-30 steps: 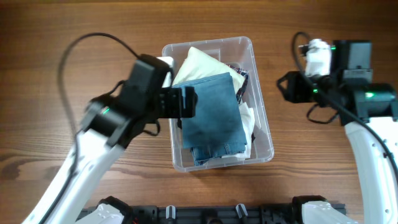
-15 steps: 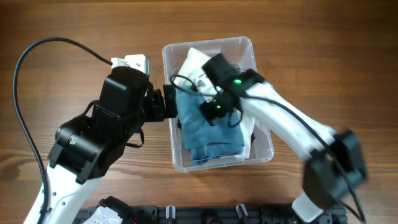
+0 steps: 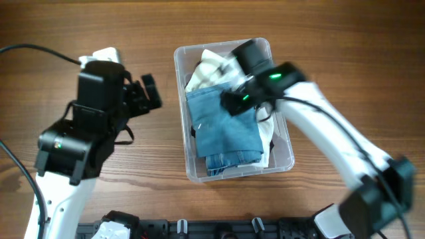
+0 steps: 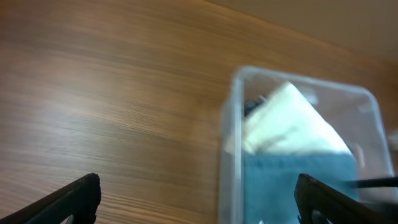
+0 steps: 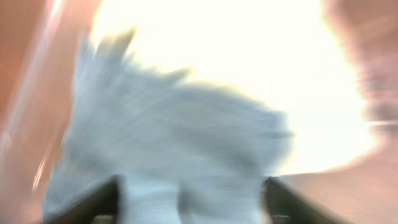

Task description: Pack container

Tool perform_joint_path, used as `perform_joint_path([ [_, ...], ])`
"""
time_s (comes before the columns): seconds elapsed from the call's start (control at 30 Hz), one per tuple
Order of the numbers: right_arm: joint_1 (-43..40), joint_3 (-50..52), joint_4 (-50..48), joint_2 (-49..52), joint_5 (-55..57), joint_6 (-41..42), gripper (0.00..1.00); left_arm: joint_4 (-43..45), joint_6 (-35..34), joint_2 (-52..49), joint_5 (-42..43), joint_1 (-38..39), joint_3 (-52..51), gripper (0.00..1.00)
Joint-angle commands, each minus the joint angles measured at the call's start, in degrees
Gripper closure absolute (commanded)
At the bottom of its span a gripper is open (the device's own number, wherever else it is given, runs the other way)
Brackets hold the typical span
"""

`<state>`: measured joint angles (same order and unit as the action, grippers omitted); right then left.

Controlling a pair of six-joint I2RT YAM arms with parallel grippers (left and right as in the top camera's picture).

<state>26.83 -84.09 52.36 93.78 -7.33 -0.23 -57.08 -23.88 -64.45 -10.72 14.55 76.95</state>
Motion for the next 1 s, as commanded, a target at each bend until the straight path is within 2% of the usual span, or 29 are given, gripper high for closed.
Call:
perform_joint_path([
  [0.0, -9.49, -2.75, -1.36, -6.36, 4.26, 0.55, 0.0, 1.7, -0.55, -3.98, -0.09, -5.4, 0.31, 0.0],
  [0.07, -12.92, -2.73, 0.37, -7.91, 4.15, 0.28, 0.0, 2.34, -0.52, -6.38, -0.07, -7.06, 0.31, 0.0],
  [0.17, -16.5, -2.47, 1.42, -10.49, 6.08, 7.45, 0.0, 1.81, -0.07, -8.35, 0.42, -8.0, 0.31, 0.0],
  [0.23, -18.75, -1.09, 1.46, -14.64, 6.19, 8.35, 0.0, -0.55, 3.34, -8.31, 3.85, -8.0, 0.2, 0.0],
  [0.3, -20.48, 2.73, 1.92, -19.5, 7.39, 9.68, 0.0, -1.44, 4.17, -6.47, 3.78, -7.91, -1.25, 0.0],
  [0.37, -21.64, 7.91, 1.68, -24.65, 7.74, 11.23, 0.0, 0.11, 4.15, -2.54, 3.85, -7.91, -5.25, 0.0],
  [0.53, -21.7, 25.79, 0.35, -47.34, 12.52, 13.92, 0.0, 6.95, 3.82, 19.08, 9.22, -7.91, -23.69, 0.0],
  [0.6, -21.7, 30.08, -0.11, -55.78, 12.52, 13.92, 0.0, 6.73, 0.09, 27.36, 9.2, -7.91, -28.28, 0.0],
  [0.67, -21.7, 32.44, -0.04, -61.72, 12.48, 13.92, 0.0, 6.73, -0.79, 33.14, 9.2, -7.91, -30.03, 0.0],
  [0.77, -21.7, 32.81, 1.88, -65.53, 12.48, 13.9, 0.0, 6.69, -0.76, 37.27, 9.18, -7.91, -30.03, 0.0],
  [0.97, -21.7, 32.81, 1.95, -65.02, 12.48, 13.92, 0.0, 6.64, -0.76, 37.81, 9.18, -7.91, -30.03, 0.0],
])
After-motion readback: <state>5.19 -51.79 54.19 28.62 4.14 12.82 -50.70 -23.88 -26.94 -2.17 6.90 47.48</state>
